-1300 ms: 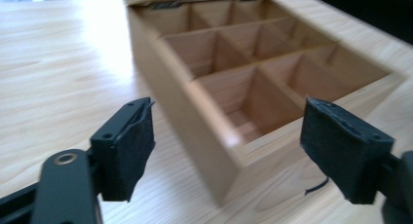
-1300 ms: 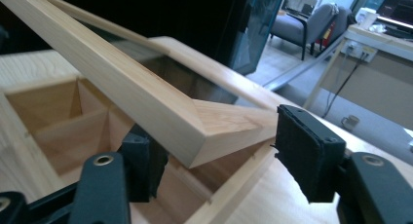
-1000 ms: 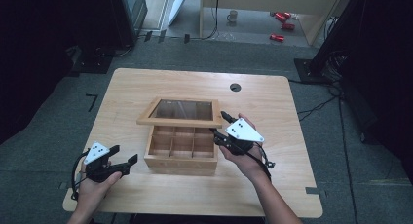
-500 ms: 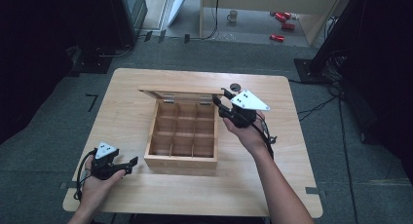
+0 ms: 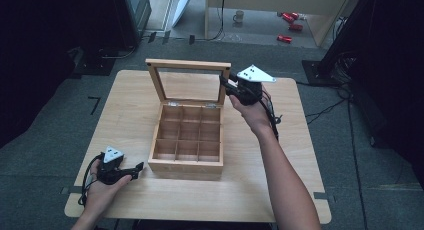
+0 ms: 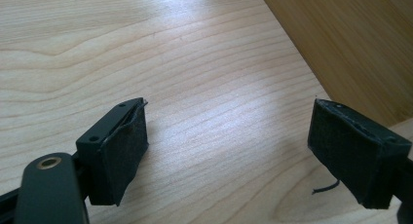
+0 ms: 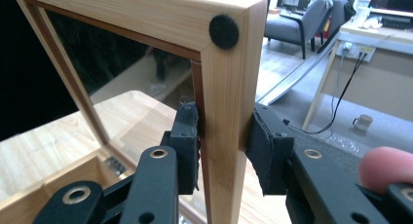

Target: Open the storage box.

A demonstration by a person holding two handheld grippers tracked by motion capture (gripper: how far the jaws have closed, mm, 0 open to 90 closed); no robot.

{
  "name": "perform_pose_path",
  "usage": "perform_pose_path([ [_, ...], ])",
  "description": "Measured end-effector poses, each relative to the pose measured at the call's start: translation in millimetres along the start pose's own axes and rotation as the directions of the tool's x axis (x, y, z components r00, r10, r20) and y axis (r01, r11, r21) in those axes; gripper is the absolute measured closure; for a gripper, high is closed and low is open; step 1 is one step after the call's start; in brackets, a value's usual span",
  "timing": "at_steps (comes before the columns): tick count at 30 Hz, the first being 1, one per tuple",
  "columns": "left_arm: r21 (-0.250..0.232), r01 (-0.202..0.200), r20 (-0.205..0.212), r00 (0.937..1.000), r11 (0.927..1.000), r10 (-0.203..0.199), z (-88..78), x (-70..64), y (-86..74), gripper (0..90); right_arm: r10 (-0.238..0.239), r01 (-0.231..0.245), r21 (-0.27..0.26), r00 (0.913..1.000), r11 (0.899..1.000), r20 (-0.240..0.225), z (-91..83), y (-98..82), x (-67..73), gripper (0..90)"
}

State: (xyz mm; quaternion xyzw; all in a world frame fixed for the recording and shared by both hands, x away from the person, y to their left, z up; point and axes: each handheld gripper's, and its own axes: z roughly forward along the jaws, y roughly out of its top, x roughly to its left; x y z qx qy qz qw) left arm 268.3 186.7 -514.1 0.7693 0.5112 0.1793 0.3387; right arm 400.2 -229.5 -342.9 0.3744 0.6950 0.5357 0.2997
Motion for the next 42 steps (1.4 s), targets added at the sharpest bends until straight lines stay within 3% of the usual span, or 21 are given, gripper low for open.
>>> perform_pose_path([
  [10,-0.002,-0.034,-0.066,0.9973,0.9994,0.034,4.2,-6.8,-0.4,14.7,0.125,-0.124,0.026,0.9919,0.992,-0.023,34.6,10.2,-30.5,67.9],
  [20,0.000,-0.036,-0.080,0.9961,0.9994,0.036,5.9,-9.3,-0.1,13.3,0.257,-0.257,0.065,0.9664,0.964,0.015,67.2,12.6,-50.3,67.7],
  [25,0.001,-0.036,-0.080,0.9961,0.9994,0.036,6.0,-9.3,0.0,13.1,0.290,-0.292,0.073,0.9565,0.954,0.034,76.9,12.0,-54.7,67.5],
  [33,0.001,-0.036,-0.077,0.9964,0.9993,0.036,6.0,-9.2,0.0,12.5,0.301,-0.304,0.053,0.9522,0.951,0.054,76.6,10.5,-51.6,65.8],
  [36,0.001,-0.034,-0.077,0.9965,0.9994,0.034,6.1,-9.3,-0.1,12.5,0.322,-0.325,0.040,0.9447,0.945,0.060,69.7,11.3,-48.5,40.9],
  [38,0.001,-0.034,-0.077,0.9964,0.9994,0.034,6.1,-9.3,-0.1,12.5,0.359,-0.361,0.032,0.9312,0.932,0.065,61.3,11.5,-48.3,27.8],
  [39,0.001,-0.034,-0.077,0.9965,0.9994,0.034,6.1,-9.3,0.0,12.4,0.367,-0.369,0.034,0.9286,0.929,0.054,56.5,10.9,-48.4,23.3],
  [42,0.003,-0.035,-0.076,0.9965,0.9994,0.035,6.1,-9.1,0.1,12.1,0.334,-0.338,0.052,0.9400,0.940,0.070,39.8,7.1,-43.9,16.9],
])
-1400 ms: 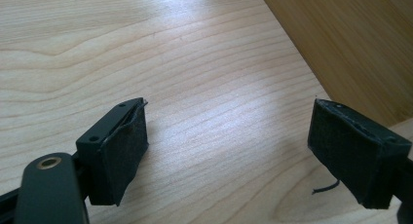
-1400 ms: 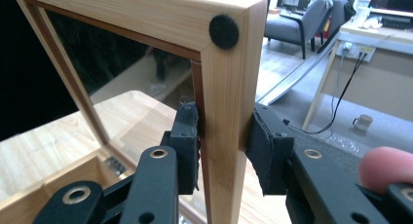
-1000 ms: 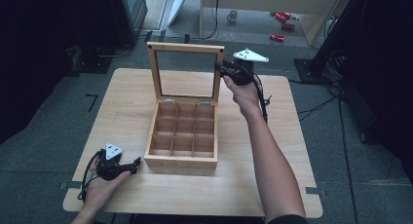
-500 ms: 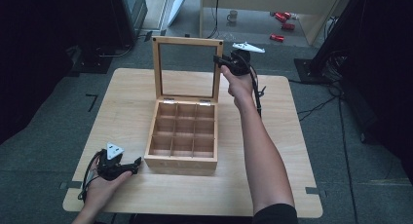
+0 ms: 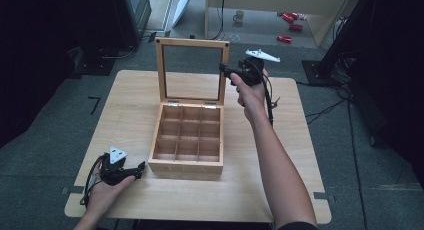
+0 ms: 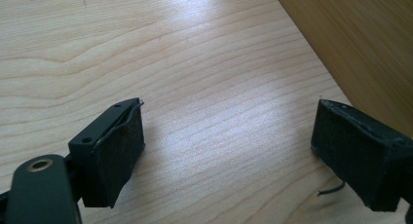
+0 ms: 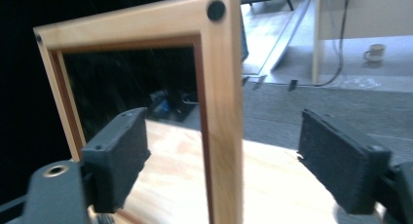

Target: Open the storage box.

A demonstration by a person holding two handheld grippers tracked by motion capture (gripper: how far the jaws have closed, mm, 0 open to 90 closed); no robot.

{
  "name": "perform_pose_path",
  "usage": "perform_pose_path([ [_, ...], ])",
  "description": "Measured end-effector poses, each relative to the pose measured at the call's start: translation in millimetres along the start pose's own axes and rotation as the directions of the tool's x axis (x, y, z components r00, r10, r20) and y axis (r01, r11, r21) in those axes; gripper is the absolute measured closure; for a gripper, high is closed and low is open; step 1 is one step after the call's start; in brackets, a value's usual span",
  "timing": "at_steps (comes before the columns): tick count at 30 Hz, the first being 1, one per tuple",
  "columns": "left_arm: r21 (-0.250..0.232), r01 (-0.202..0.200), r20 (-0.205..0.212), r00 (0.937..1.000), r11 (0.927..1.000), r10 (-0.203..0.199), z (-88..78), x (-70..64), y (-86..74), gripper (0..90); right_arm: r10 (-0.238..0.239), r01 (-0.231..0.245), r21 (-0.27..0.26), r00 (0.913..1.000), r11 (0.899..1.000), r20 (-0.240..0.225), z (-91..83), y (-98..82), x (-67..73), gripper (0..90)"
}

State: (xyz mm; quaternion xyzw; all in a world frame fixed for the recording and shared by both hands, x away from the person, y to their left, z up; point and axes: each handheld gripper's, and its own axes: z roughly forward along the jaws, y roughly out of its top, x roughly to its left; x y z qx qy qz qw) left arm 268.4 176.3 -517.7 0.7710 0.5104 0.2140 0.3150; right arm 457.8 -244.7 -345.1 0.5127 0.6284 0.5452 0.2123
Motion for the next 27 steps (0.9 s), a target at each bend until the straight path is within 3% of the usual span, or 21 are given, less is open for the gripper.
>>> perform_pose_path([
  [5,-0.001,0.000,-0.001,1.0000,1.0000,0.000,0.2,-0.1,0.0,11.9,-0.058,0.058,0.011,0.9970,0.998,0.050,-34.4,-19.0,-2.1,13.9],
  [13,0.002,0.001,-0.004,1.0000,1.0000,-0.001,1.0,0.0,0.7,10.7,-0.123,0.117,0.052,0.9838,0.992,0.131,-77.0,-67.7,-21.4,13.3],
  [20,0.002,0.006,-0.009,0.9999,1.0000,-0.006,1.3,0.1,0.9,10.4,-0.137,0.125,0.087,0.9797,0.988,0.147,-105.5,-111.1,-30.2,13.2],
  [27,0.004,0.006,-0.011,0.9999,1.0000,-0.006,1.3,0.4,1.1,10.4,-0.124,0.110,0.097,0.9789,0.989,0.162,-131.6,-142.2,-33.7,13.2],
])
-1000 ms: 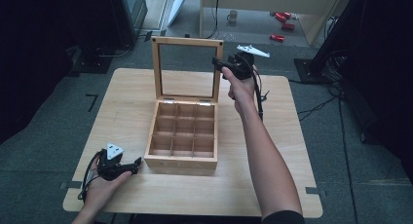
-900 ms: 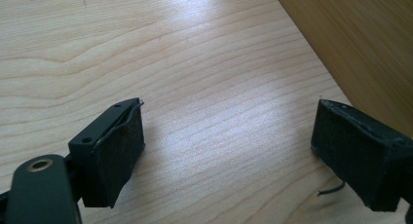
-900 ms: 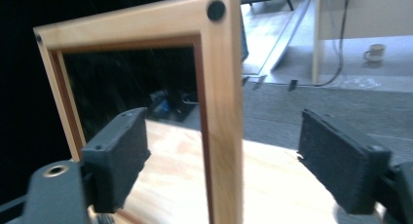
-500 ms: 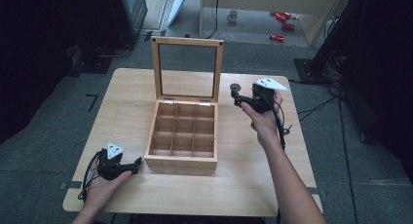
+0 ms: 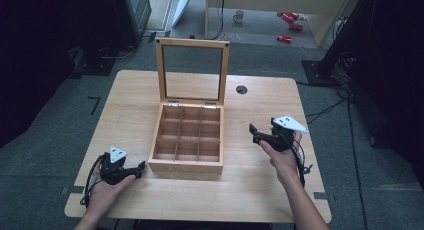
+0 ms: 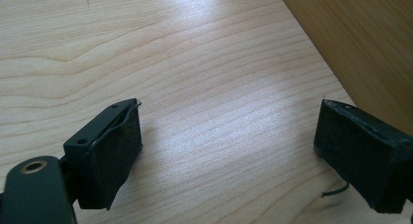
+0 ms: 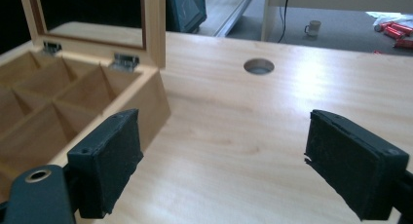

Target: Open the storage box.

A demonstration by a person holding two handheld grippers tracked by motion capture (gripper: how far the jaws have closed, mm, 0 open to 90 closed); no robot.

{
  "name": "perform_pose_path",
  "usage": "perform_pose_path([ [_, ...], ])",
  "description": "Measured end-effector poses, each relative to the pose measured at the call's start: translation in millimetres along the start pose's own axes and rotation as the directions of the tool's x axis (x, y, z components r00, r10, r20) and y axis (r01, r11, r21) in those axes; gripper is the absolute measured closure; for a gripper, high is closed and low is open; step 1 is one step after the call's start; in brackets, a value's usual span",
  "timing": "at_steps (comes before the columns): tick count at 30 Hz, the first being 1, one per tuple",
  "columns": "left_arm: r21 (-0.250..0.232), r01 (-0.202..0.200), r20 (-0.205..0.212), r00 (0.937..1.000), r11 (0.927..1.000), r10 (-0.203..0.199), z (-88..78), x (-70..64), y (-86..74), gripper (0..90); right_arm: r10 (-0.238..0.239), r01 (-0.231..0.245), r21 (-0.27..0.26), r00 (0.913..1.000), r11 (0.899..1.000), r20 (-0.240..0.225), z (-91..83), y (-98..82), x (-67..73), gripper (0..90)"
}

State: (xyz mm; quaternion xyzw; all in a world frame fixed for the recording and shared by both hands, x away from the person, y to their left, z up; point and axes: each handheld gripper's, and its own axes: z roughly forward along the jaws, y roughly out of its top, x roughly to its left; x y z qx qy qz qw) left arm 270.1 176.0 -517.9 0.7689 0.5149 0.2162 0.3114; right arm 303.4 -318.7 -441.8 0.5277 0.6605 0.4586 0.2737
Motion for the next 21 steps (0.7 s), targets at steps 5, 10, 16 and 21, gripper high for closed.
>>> perform_pose_path([
  [5,0.000,0.002,-0.002,1.0000,1.0000,-0.002,0.1,0.0,0.1,10.4,-0.023,0.023,0.029,0.9996,0.999,0.019,-10.9,-22.1,-2.0,13.2],
  [10,0.000,0.003,-0.002,1.0000,1.0000,-0.003,0.1,0.0,0.1,10.4,-0.002,0.000,0.059,0.9996,0.998,0.030,-20.7,-39.8,-6.7,13.2],
  [16,0.000,0.004,-0.003,1.0000,1.0000,-0.004,0.0,0.2,0.1,10.4,0.017,-0.023,0.116,0.9984,0.993,0.053,-38.2,-69.7,-12.7,13.2],
  [21,-0.001,0.006,-0.005,1.0000,1.0000,-0.006,0.1,0.2,0.0,10.4,0.042,-0.062,0.180,0.9926,0.982,0.114,-52.4,-91.5,-22.0,12.6],
])
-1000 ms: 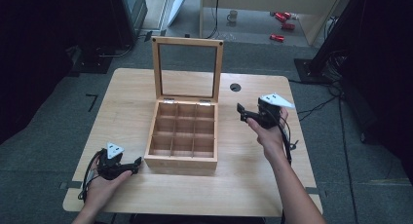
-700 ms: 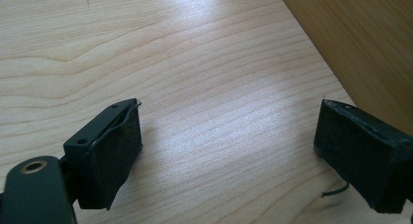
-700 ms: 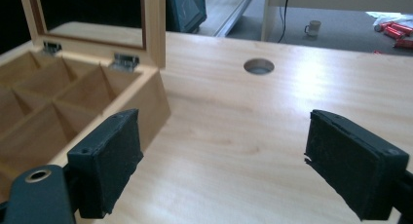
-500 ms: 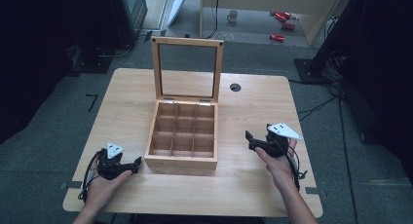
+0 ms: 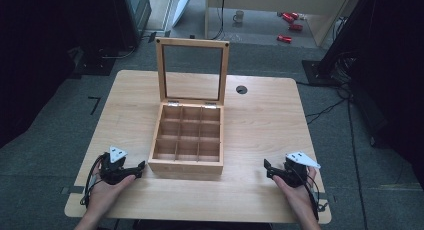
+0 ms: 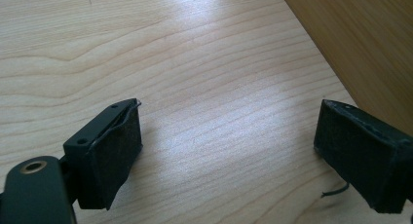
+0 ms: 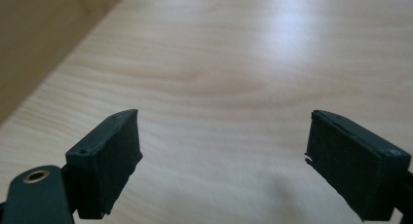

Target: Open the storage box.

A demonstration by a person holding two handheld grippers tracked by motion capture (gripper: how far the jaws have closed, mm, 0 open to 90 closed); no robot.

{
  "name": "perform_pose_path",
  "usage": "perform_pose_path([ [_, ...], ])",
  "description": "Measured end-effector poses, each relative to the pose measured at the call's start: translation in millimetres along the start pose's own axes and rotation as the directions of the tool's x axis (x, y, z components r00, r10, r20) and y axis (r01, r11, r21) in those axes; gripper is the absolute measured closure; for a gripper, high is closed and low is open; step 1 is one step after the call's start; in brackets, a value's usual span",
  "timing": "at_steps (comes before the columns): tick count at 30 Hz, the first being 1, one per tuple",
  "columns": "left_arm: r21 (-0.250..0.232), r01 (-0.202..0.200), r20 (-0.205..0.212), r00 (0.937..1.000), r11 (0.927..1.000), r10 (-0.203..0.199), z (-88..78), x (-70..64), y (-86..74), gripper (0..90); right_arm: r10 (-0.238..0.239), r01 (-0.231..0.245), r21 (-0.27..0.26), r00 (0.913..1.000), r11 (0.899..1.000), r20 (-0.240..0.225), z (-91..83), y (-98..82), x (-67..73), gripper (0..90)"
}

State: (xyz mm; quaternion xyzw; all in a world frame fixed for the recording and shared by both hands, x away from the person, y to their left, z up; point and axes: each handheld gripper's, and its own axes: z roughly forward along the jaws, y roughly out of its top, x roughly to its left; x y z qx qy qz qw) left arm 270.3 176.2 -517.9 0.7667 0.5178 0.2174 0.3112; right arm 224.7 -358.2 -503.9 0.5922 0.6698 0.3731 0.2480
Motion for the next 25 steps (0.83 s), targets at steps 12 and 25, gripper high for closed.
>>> perform_pose_path([
  [12,0.001,0.007,-0.006,1.0000,1.0000,-0.007,0.2,0.5,0.2,10.3,-0.002,-0.014,0.107,0.9896,0.994,0.144,6.1,-19.1,-12.1,11.0],
  [25,0.001,0.008,-0.009,0.9999,1.0000,-0.008,0.2,0.4,0.2,10.2,0.014,-0.028,0.087,0.9879,0.996,0.154,6.8,-20.5,-10.3,13.2],
])
